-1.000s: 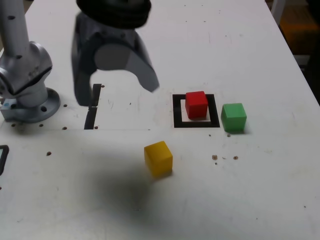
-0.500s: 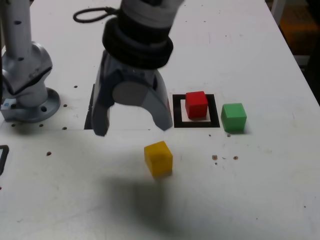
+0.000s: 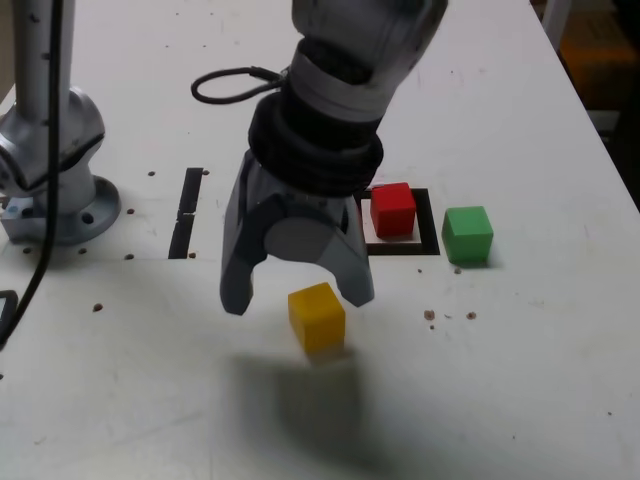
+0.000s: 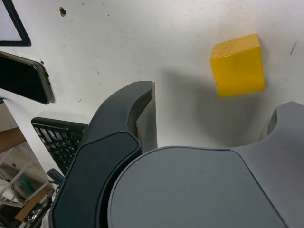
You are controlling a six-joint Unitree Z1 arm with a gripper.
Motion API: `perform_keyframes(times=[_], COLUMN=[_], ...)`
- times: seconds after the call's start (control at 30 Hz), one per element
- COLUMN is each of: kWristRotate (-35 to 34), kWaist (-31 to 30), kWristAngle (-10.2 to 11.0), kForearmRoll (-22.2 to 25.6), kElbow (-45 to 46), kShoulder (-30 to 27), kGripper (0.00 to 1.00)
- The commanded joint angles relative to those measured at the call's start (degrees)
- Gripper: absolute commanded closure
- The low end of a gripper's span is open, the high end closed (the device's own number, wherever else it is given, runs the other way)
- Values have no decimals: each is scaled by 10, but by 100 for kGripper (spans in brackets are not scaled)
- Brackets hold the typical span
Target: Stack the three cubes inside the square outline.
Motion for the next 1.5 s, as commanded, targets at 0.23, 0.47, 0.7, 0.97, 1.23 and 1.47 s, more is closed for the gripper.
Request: perform_keyframes(times=[0.23,0.47,0.7,0.97,1.23,1.47], kWristRotate=[14,25,38,57,68,76], kWaist=[23,34,47,68,79,79], kWristAngle=[0,0,2,8,11,8], kForearmRoll=[-15,-21,-23,-23,-24,-27], kElbow=[10,12,14,18,19,19], kShoulder=[25,37,54,70,77,79], kGripper=[12,12,12,12,12,14])
